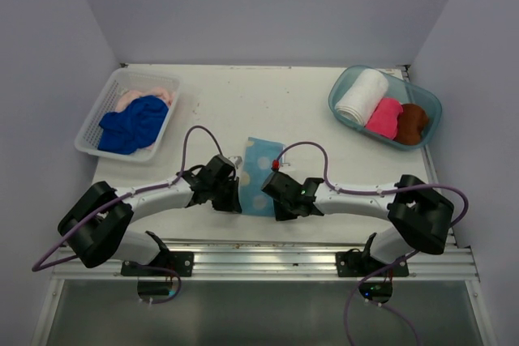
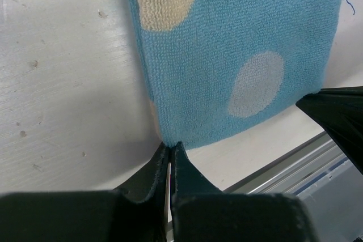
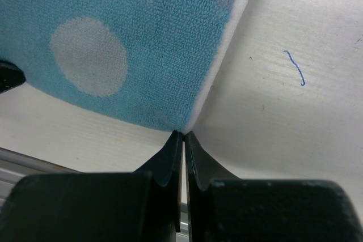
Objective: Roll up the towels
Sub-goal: Roll the towel
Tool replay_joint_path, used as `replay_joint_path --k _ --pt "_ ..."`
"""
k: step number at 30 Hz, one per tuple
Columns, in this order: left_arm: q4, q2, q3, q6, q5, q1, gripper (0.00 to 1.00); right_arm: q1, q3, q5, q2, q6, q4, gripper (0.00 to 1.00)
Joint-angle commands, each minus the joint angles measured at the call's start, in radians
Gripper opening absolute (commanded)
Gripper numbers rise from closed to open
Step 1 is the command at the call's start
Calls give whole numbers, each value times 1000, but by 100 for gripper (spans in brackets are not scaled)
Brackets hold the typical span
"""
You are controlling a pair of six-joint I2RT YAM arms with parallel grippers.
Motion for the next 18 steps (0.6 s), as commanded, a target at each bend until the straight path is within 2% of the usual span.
replay_joint_path --k 1,9,18 --pt "-54 -17 17 3 5 6 0 1 2 39 -39 20 -3 0" --pt "-161 -35 118 1 22 24 0 1 9 104 -103 22 -51 0" --pt "-187 -32 193 6 56 66 0 -2 55 168 -140 -3 -97 0"
